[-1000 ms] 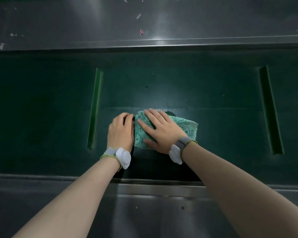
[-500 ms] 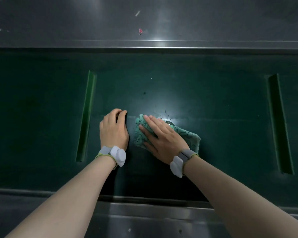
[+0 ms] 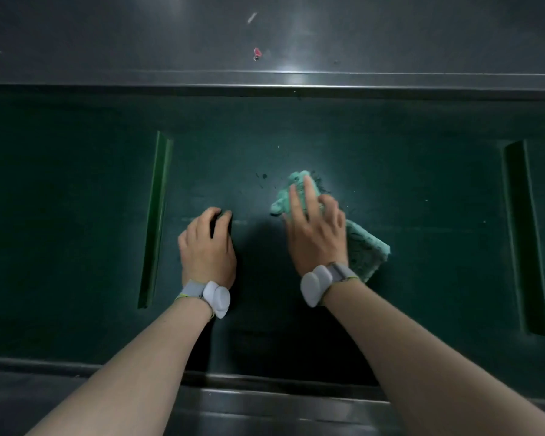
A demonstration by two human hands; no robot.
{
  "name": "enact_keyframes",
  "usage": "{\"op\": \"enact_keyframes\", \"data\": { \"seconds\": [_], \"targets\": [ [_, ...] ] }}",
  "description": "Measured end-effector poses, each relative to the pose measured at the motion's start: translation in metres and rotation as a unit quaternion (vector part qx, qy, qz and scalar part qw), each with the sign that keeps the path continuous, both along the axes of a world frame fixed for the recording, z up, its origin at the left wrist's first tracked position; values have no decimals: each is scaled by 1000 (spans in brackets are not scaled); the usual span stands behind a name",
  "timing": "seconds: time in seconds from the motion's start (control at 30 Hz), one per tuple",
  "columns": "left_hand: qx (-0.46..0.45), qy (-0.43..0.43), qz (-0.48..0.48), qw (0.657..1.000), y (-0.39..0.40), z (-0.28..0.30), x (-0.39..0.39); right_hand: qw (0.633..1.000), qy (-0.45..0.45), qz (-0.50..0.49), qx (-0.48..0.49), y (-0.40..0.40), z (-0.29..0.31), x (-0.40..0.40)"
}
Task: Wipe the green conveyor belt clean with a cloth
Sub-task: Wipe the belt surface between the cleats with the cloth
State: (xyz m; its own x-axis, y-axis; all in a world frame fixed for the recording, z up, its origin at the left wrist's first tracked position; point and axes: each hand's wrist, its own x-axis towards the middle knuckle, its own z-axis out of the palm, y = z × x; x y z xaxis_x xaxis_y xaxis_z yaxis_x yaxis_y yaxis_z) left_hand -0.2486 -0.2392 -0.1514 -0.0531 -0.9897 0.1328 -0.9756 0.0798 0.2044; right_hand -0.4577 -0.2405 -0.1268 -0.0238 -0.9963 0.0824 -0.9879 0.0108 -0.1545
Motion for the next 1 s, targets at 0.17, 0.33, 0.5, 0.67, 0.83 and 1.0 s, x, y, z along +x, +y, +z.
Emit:
{"op": "enact_keyframes", "data": {
  "seconds": [0.17, 0.33, 0.5, 0.67, 0.83, 1.0],
  "targets": [
    [25, 2, -15, 1000, -1, 2, 5, 990, -70, 122, -7, 22, -7, 62],
    [9, 10, -11, 1000, 0, -1, 4, 992, -39, 120, -15, 12, -9, 31],
    [-12, 20, -7, 1000, 0, -1, 5, 999, 15, -44, -10, -6, -3, -20],
    [-10, 15, -28, 999, 1, 4, 3, 979, 14, -199, 44, 12, 13, -69],
    [9, 16, -64, 998, -6, 29, 9, 984, 43, -168, 45, 31, 28, -72],
    [-11, 5, -98, 995, -40, 59, 39, 976, -21, -214, 25, 21, 19, -33]
  ]
}}
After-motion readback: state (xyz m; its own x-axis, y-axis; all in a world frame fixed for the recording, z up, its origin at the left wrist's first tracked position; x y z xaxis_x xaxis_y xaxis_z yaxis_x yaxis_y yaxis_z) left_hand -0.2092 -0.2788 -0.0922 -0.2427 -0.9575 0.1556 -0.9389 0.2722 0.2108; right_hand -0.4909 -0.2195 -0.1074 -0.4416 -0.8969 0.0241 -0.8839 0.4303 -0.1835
